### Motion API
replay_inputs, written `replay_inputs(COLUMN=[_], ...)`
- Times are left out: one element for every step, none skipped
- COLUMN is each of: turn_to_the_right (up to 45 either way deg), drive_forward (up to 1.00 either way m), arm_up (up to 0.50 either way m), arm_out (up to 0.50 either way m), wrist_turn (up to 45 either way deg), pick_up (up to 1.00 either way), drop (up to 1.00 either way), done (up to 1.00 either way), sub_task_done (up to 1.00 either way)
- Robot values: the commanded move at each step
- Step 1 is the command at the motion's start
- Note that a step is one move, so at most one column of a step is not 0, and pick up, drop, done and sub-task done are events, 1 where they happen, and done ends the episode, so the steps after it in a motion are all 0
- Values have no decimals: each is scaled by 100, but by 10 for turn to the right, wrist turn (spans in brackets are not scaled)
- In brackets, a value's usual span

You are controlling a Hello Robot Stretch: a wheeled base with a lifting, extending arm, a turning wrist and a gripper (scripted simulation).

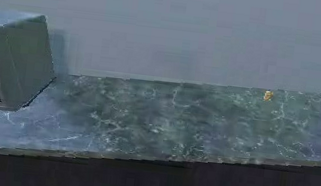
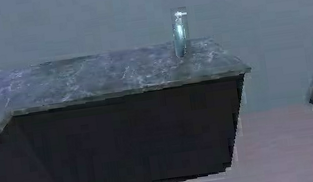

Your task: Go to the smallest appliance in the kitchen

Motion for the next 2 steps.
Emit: replay_inputs(turn_to_the_right=[-450, 0], drive_forward=[0, 0], arm_up=[0, 0], arm_out=[0, 0], wrist_turn=[0, 0], pick_up=[0, 0], drop=[0, 0], done=[0, 100], sub_task_done=[0, 0])
